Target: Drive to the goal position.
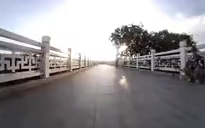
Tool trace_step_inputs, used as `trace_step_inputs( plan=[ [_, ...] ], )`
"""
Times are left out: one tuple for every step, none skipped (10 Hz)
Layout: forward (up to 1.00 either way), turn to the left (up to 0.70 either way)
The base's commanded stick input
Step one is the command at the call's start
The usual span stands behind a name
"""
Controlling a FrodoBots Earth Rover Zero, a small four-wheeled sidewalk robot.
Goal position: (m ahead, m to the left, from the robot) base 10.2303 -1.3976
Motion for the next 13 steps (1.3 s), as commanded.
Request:
trace_step_inputs(
  plan=[
    [0.45, 0.0],
    [0.45, 0.0],
    [0.45, 0.0],
    [0.45, 0.0],
    [0.45, 0.0],
    [0.45, 0.0],
    [0.45, 0.0],
    [0.45, 0.0],
    [0.45, 0.0],
    [0.45, 0.0],
    [0.45, 0.0],
    [0.45, 0.0],
    [0.45, 0.0]
  ],
)
